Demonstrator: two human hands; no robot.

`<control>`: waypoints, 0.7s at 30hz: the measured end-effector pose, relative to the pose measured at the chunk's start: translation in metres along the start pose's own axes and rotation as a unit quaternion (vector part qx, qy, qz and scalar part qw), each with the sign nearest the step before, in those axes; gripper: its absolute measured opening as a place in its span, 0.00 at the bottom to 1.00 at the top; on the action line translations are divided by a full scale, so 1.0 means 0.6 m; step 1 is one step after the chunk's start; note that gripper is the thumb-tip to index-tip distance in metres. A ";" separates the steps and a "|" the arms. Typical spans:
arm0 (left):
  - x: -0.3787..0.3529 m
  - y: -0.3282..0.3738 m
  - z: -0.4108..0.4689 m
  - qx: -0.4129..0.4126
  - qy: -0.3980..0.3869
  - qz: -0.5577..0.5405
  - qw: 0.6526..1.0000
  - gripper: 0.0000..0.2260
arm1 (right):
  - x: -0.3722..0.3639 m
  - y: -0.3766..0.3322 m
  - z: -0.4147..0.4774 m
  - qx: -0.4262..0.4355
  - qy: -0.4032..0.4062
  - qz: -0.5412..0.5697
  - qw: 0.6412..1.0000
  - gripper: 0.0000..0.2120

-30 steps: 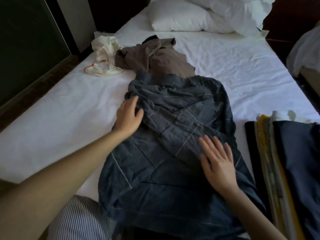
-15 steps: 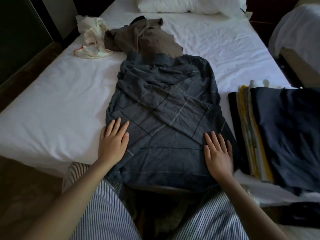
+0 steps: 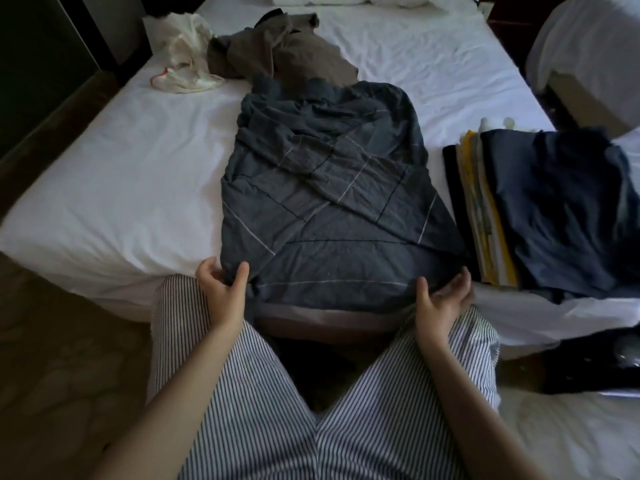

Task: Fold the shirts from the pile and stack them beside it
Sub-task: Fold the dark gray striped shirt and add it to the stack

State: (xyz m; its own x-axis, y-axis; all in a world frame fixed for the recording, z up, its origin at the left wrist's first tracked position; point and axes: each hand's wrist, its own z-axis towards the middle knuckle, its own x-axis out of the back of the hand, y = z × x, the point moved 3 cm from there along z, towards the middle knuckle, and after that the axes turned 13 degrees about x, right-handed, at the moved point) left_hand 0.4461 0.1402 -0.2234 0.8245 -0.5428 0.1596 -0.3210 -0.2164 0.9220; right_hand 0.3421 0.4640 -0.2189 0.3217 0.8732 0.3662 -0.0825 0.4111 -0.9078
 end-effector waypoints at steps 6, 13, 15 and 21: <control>-0.013 -0.007 -0.030 0.270 -0.190 -0.161 0.930 0.14 | -0.004 -0.003 -0.012 -0.049 -0.085 0.094 0.991 0.40; -0.010 0.016 -0.053 0.247 -0.159 -0.233 0.927 0.13 | -0.021 -0.020 -0.026 -0.174 -0.026 0.261 0.949 0.37; 0.003 0.023 -0.055 0.202 -0.135 -0.243 0.939 0.12 | -0.006 -0.037 -0.029 -0.123 -0.048 0.271 0.954 0.34; 0.022 0.058 -0.048 0.088 -0.210 -0.262 0.938 0.26 | 0.036 -0.063 -0.010 0.031 -0.276 0.142 0.950 0.26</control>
State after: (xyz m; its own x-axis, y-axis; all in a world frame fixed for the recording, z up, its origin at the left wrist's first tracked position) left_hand 0.4593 0.1489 -0.1791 0.6456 -0.5886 -0.4866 -0.0259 -0.6537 0.7563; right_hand 0.3576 0.4659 -0.1780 -0.2634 0.9487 0.1747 -0.1522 0.1379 -0.9787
